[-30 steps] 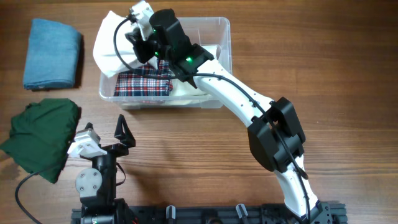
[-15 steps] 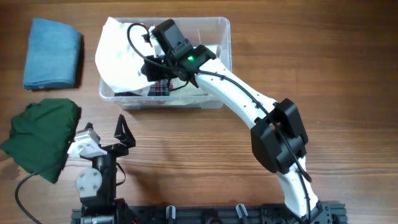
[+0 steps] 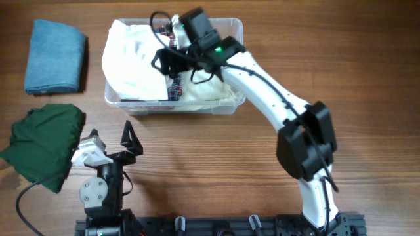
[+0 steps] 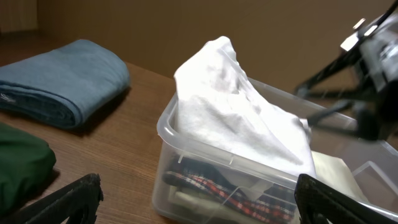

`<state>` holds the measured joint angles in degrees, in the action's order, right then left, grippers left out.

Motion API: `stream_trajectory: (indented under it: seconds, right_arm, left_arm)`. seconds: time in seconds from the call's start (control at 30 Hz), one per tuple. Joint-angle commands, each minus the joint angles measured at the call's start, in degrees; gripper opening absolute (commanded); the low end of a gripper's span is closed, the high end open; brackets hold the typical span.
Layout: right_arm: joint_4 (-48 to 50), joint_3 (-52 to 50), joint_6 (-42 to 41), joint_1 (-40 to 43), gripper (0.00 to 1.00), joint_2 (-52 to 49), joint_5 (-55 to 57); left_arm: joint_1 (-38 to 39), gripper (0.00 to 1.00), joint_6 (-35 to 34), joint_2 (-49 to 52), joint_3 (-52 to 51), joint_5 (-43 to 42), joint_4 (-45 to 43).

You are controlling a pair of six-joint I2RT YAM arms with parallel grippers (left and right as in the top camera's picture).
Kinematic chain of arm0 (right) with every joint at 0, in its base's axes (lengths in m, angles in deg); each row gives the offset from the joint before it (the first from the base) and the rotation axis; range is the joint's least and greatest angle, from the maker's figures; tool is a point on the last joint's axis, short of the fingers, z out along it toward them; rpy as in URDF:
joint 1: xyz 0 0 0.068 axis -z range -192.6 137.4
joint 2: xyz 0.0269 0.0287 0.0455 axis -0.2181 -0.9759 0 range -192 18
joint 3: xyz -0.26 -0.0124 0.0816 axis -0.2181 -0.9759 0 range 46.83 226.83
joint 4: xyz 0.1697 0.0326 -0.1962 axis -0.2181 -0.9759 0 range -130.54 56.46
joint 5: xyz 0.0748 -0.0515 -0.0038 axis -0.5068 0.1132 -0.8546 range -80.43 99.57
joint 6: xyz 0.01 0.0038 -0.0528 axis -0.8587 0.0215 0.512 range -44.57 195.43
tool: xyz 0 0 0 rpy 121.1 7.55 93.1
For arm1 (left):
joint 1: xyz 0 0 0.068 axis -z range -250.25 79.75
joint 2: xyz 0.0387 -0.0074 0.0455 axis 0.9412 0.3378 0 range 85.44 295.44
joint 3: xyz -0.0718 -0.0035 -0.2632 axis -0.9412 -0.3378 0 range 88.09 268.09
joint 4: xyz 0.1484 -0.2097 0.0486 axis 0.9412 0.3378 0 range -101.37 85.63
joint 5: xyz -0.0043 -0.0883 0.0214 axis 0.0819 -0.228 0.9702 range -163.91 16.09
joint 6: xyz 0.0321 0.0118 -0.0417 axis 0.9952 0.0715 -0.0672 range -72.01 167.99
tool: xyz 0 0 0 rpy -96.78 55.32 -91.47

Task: Pack container
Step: 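Lower the white cloth onto the plaid cloth in the bin's left half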

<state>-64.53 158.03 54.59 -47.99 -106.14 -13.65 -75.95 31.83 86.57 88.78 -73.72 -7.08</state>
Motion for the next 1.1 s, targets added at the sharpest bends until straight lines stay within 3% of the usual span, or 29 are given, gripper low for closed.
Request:
stream_trajectory:
  seconds: [0.0,0.07,0.2,0.23,0.4,0.7,0.9,1.07]
  right_arm:
    - [5.4,1.0,4.6,0.8,0.78,6.4,-3.7]
    - [8.0,1.0,7.9,0.0,0.63,6.4,-3.6]
    - [9.4,0.9,15.5,-2.0,0.11,4.7,3.6]
    - [9.8,0.9,17.0,-2.4,0.08,4.3,5.1]
    - [13.6,0.9,22.0,-4.4,0.04,-0.2,6.8]
    - [24.5,0.9,20.3,-5.5,0.04,-9.1,7.8]
    - [22.3,0.9,18.7,-5.6,0.06,-14.4,8.3]
    - [15.1,0.9,18.7,-5.2,0.06,-16.3,17.1]
  left_arm:
    - [0.2,1.00,0.9,-0.2,-0.3,0.5,-0.2]
    - [0.2,1.00,0.9,-0.2,-0.3,0.5,-0.2]
    - [0.2,1.00,0.9,-0.2,-0.3,0.5,-0.2]
    - [0.2,1.00,0.9,-0.2,-0.3,0.5,-0.2]
    - [0.2,1.00,0.9,-0.2,-0.3,0.5,-0.2]
    - [0.2,1.00,0.9,-0.2,-0.3,0.5,-0.2]
    - [0.2,1.00,1.0,-0.2,-0.3,0.5,-0.2]
    - [0.2,1.00,0.9,-0.2,-0.3,0.5,-0.2]
